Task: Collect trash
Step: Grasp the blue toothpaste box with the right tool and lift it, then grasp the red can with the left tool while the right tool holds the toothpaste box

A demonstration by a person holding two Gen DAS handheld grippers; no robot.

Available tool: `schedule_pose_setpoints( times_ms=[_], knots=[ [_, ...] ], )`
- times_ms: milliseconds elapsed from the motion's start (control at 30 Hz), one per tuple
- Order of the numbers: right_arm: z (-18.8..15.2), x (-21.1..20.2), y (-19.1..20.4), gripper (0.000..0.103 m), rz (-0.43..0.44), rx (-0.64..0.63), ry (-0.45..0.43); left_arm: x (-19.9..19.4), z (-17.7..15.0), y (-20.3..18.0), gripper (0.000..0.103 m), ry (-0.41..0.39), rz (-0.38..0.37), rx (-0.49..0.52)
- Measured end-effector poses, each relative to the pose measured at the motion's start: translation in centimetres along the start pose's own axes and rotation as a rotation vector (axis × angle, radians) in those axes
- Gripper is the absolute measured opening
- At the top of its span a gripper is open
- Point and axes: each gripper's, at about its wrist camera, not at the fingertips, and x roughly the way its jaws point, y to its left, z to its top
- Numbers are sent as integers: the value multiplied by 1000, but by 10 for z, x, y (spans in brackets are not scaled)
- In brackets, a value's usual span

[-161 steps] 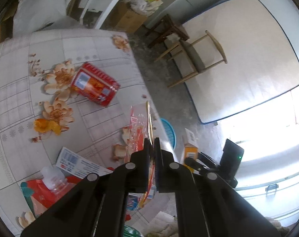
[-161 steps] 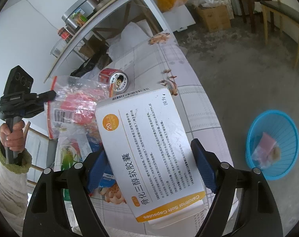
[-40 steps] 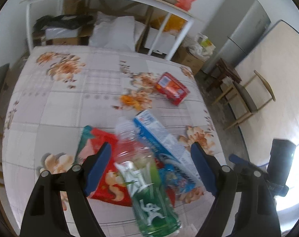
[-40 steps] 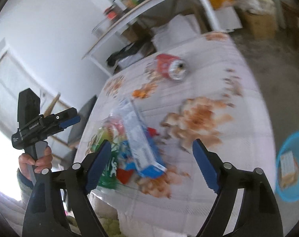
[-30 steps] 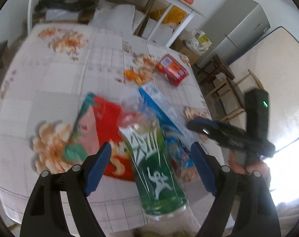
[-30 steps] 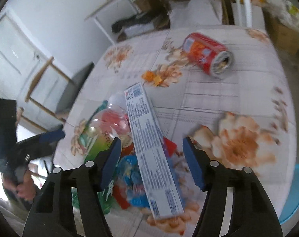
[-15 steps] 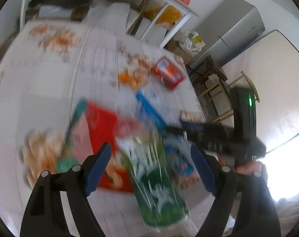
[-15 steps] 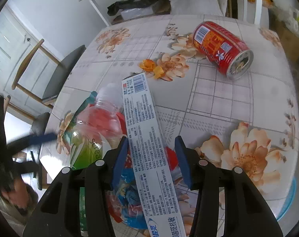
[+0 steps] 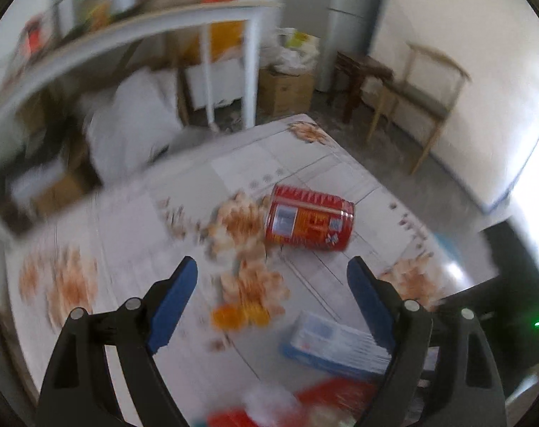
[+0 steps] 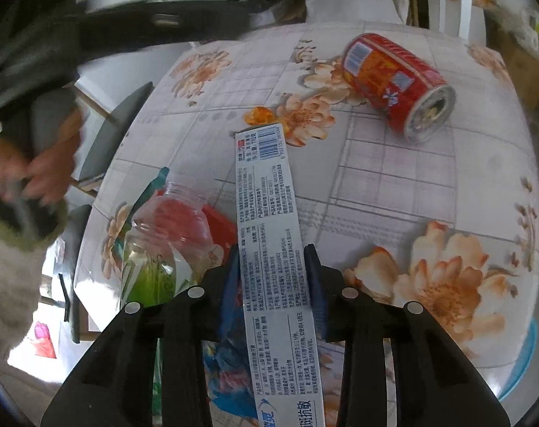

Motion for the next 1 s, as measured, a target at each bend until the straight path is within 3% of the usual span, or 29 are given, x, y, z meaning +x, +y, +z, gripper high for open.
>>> schedule_pose_setpoints(
  times_ms=[100,300,433,700,900,1000],
  knots=[
    [-9,-11,-7,33,-18,-5,5,20,8,-24,84,-36,35,244],
    [-35,-34,-32,33,-63,46,18,52,0,-65,84,-78,35,690],
    [-48,-45,-51,33,-65,108,8,71,-6,-76,84,-55,32,876],
    [-55,-44,-69,33,-38,160,-8,113,4,-84,84,31,35,1135],
    [-56,-46,-72,33,-14,169,-19,143,2,-95,84,127,33,1251],
    [-56,-48,-76,33,-4,169,-22,147,-2,-99,85,119,49,1297]
  ],
)
